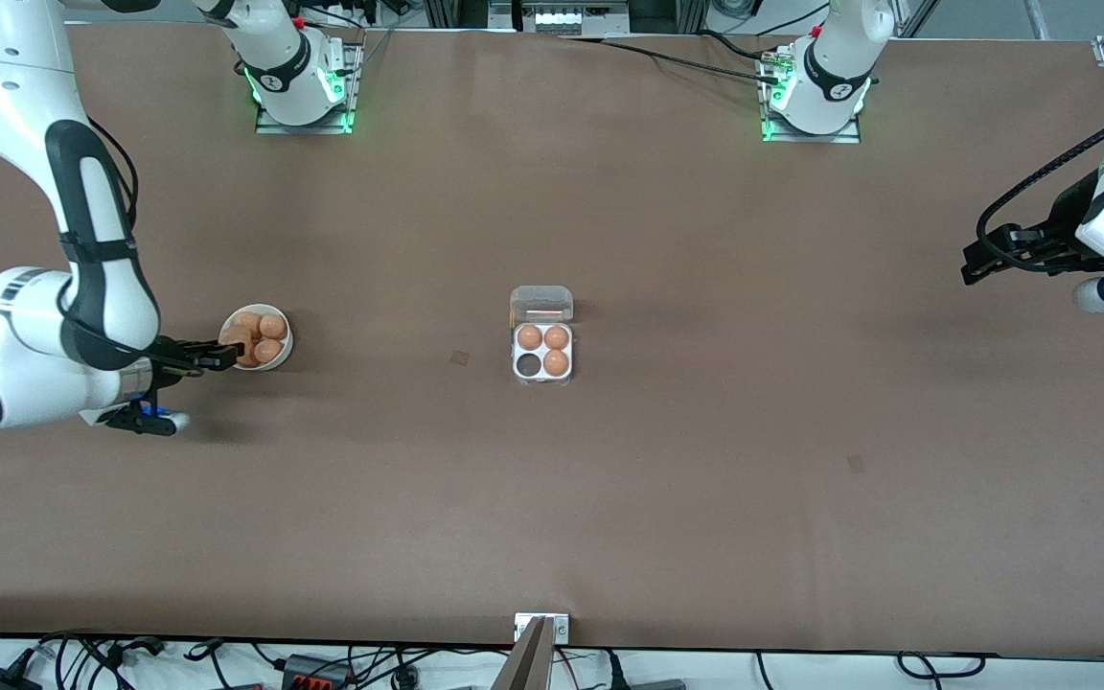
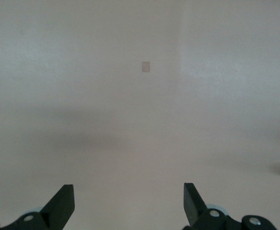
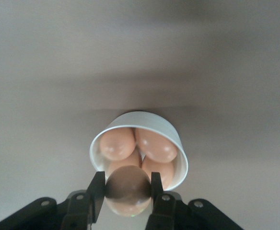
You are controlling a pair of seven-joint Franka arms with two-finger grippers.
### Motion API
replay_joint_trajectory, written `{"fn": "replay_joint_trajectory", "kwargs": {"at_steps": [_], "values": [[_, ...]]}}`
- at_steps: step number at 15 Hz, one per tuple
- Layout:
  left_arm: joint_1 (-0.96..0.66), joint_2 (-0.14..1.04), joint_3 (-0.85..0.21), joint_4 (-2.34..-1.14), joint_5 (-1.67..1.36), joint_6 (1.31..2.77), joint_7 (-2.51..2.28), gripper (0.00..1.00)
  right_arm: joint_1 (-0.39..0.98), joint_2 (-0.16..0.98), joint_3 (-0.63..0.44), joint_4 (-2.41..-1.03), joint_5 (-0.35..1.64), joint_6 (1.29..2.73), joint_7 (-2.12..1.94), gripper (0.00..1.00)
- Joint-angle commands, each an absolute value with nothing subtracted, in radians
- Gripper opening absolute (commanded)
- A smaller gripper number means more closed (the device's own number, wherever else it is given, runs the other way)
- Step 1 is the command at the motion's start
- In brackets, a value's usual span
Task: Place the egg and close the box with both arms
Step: 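Lift the egg and carry it with the right gripper to the box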
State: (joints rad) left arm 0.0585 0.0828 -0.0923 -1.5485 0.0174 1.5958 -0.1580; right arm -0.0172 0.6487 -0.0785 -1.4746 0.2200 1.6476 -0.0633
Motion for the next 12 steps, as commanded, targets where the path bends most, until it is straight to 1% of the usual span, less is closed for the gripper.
{"fn": "replay_joint_trajectory", "kwargs": {"at_steps": [1,4,6,9,12], "values": [[0.058,0.058,-0.091,-1.568,0.008,1.6,-0.156,1.0,-0.014,0.64,-0.068,-1.359,0.224,1.546,-0.08,0.08],[0.06,0.058,-0.091,-1.568,0.008,1.6,-0.156,1.0,0.078,0.64,-0.067,-1.287,0.225,1.539,-0.074,0.08],[0.06,0.058,-0.092,-1.568,0.008,1.6,-0.156,1.0,0.156,0.64,-0.069,-1.25,0.225,1.56,-0.06,0.08],[0.06,0.058,-0.091,-1.568,0.008,1.6,-0.156,1.0,0.279,0.65,-0.071,-1.239,0.227,1.711,0.015,0.02],[0.06,0.058,-0.091,-1.568,0.008,1.6,-0.156,1.0,0.389,0.672,-0.069,-1.241,0.229,1.854,0.13,0.0]]}}
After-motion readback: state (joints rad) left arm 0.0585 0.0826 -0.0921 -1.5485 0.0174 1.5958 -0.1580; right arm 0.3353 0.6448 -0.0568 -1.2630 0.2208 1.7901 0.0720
